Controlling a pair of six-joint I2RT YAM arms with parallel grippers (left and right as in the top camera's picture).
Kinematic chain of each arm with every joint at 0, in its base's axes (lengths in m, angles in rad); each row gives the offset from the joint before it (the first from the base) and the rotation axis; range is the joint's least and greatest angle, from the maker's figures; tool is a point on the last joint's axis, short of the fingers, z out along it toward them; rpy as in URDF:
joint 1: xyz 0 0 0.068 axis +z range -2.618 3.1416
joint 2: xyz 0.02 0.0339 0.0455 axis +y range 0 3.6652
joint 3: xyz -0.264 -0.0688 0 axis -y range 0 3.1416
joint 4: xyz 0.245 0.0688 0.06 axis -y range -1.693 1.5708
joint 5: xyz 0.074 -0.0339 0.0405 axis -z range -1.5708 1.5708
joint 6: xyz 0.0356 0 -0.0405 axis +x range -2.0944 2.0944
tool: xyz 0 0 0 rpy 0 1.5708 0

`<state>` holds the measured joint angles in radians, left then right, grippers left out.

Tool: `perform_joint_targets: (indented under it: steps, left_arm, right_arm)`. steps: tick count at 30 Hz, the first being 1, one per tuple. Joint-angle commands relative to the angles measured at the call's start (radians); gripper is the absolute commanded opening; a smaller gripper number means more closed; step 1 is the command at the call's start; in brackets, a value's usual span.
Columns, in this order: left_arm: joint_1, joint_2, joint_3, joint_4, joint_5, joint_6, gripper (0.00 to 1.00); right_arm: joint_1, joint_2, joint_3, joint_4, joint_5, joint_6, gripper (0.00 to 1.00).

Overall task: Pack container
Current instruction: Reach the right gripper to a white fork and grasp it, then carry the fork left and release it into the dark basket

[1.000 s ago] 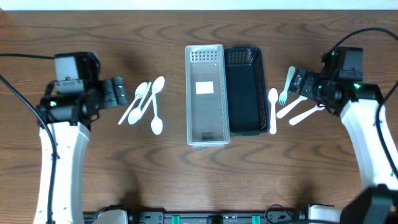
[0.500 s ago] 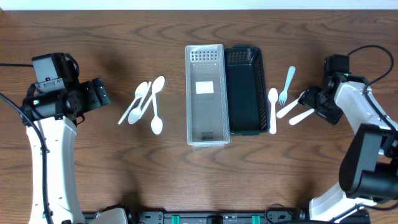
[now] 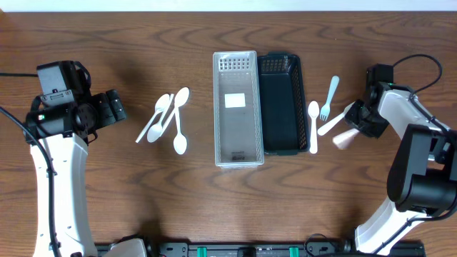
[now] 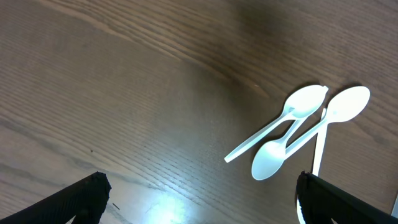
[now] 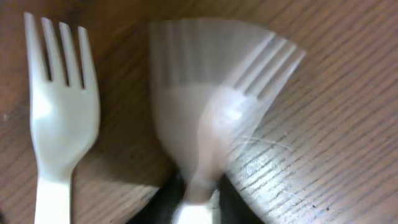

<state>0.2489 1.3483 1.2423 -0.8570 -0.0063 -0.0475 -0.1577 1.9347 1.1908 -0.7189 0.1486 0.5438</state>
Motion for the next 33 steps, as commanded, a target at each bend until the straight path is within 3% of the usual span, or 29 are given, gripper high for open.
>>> perform_joint_targets:
  steps: [1, 7, 12, 20, 27, 33]
  left_arm:
    - [0.004, 0.004, 0.021, -0.003, -0.001, 0.013, 0.98]
    - [0.004, 0.004, 0.021, -0.003, -0.001, 0.013, 0.98]
    - [0.004, 0.004, 0.021, -0.003, -0.001, 0.013, 0.98]
    - [0.004, 0.004, 0.021, -0.003, -0.001, 0.013, 0.98]
    - [0.004, 0.004, 0.021, -0.003, -0.001, 0.013, 0.98]
    - [0.004, 0.004, 0.021, -0.003, -0.001, 0.013, 0.98]
  right_arm:
    - [-0.013, 0.035, -0.007, -0.018, 0.011, 0.002, 0.03]
    - [-0.01, -0.037, -0.007, -0.033, 0.012, -0.01, 0.01]
    - [0.029, -0.232, 0.001, -0.031, -0.027, -0.093, 0.01]
    - [0.23, -0.484, 0.014, 0.086, -0.247, -0.182, 0.01]
    - [0.448, -0.381, 0.013, 0.234, -0.246, -0.182, 0.01]
    - [0.501, -0.17, 0.013, 0.3, -0.228, -0.184, 0.03]
